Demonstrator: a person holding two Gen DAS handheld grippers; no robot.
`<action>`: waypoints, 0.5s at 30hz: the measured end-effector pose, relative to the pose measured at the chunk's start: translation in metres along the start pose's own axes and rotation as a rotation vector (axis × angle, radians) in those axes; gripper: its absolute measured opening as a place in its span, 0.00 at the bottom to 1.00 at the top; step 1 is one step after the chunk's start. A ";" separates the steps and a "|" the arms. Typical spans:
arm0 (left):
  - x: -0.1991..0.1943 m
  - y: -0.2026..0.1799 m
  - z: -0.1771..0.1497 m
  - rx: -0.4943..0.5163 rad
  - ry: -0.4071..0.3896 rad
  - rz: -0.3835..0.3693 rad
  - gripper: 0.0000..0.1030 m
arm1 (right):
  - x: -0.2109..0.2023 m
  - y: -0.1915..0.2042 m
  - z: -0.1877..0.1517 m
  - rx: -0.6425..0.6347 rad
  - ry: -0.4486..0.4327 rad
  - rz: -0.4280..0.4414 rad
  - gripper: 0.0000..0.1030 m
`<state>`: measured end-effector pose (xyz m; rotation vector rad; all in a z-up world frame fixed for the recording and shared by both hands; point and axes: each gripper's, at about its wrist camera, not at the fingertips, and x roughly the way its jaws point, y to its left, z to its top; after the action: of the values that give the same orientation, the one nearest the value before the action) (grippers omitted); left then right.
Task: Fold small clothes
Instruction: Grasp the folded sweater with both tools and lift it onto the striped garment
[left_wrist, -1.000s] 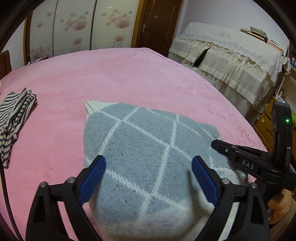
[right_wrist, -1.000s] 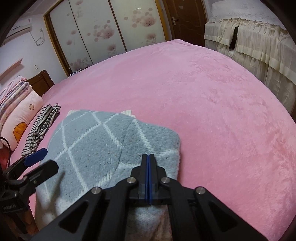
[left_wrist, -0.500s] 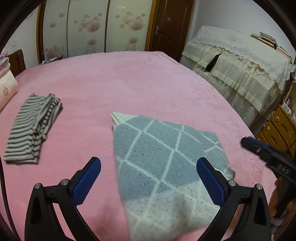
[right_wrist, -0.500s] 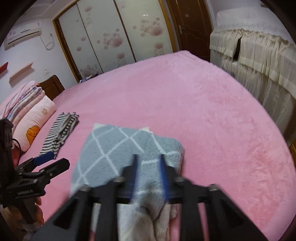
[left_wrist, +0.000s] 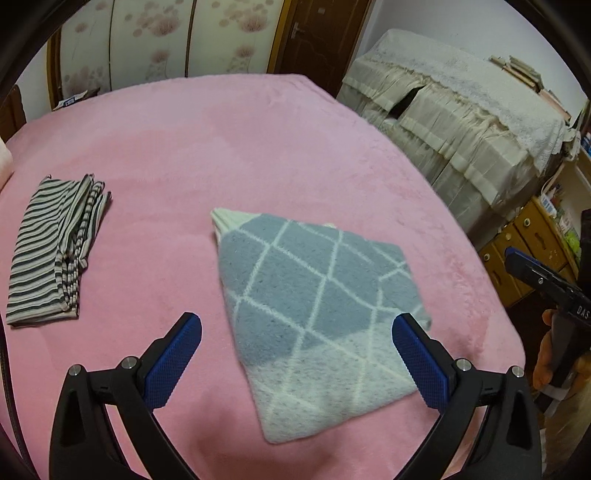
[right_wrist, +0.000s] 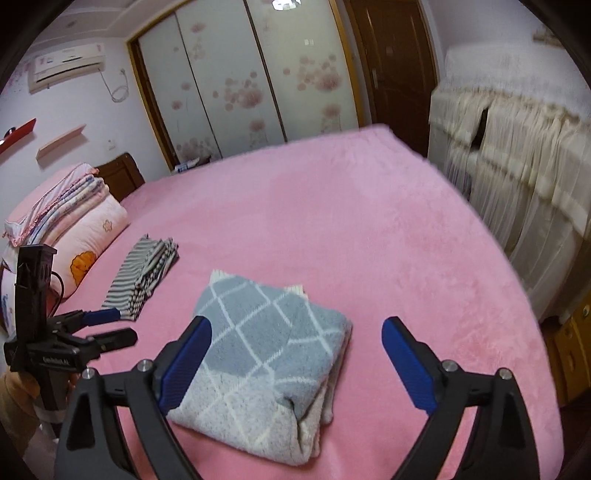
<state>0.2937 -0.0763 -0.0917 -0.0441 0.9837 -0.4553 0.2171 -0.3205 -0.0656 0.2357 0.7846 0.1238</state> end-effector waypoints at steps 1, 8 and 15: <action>0.007 0.005 -0.001 -0.008 0.019 -0.016 1.00 | 0.009 -0.006 -0.001 0.018 0.033 0.007 0.91; 0.076 0.047 -0.013 -0.152 0.155 -0.121 0.99 | 0.081 -0.054 -0.033 0.223 0.224 0.177 0.91; 0.142 0.084 -0.029 -0.316 0.220 -0.284 0.95 | 0.148 -0.088 -0.059 0.409 0.317 0.299 0.91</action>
<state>0.3658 -0.0509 -0.2403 -0.4300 1.2663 -0.5692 0.2809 -0.3664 -0.2300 0.7352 1.0846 0.2883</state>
